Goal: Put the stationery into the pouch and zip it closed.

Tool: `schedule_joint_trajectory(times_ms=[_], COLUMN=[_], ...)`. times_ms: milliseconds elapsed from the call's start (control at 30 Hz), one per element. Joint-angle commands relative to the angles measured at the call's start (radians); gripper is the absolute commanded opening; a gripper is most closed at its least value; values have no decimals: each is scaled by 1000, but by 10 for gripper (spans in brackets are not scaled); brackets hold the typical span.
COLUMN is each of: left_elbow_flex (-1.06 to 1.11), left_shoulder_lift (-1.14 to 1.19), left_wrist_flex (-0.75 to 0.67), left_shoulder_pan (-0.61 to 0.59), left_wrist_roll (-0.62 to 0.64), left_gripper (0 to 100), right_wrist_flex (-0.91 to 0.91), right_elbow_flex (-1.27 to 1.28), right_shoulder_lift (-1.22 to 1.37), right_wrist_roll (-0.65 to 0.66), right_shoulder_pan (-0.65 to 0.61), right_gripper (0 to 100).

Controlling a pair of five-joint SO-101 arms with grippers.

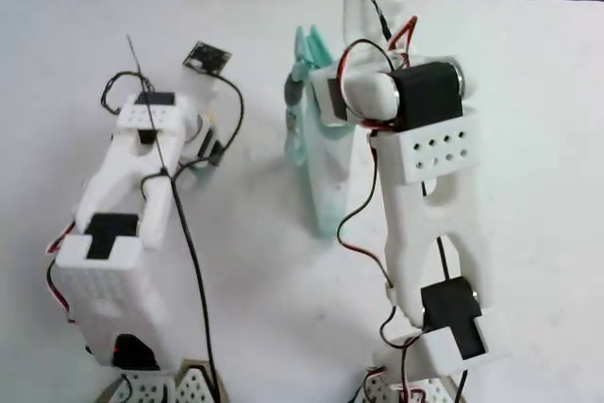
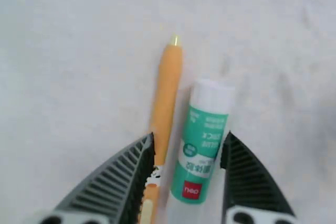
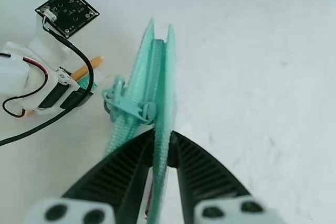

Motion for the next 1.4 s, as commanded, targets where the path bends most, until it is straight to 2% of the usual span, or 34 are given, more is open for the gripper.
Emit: schedule_joint_trajectory(times_ms=[0,233,367,433,600,767,867,967,1200,1367], left_elbow_flex=[-71,-109,-169,-232,-463,-787,-873,-844,-644,-402], left_shoulder_lift=[18,47,42,42,41,38,-54,-228,-685,-987], left_wrist_flex=[48,107,186,261,503,781,779,778,747,608], left_shoulder_pan=[38,70,70,70,70,70,36,31,122,231], left_wrist_roll=[-12,-64,-68,-68,-68,-58,-5,28,143,279], left_gripper=[151,116,53,22,27,27,27,28,30,30], right_wrist_flex=[-4,-4,-4,-4,-4,-4,-4,-2,-10,-19], right_elbow_flex=[-6,-6,-6,-6,-6,-6,-6,-6,58,91], right_shoulder_lift=[-10,-10,-10,-10,-10,-10,-10,-10,-10,-19], right_wrist_roll=[11,11,11,11,11,11,9,9,6,0], right_shoulder_pan=[10,12,12,12,12,12,12,12,4,2], right_gripper=[18,18,18,18,18,18,18,18,18,18])
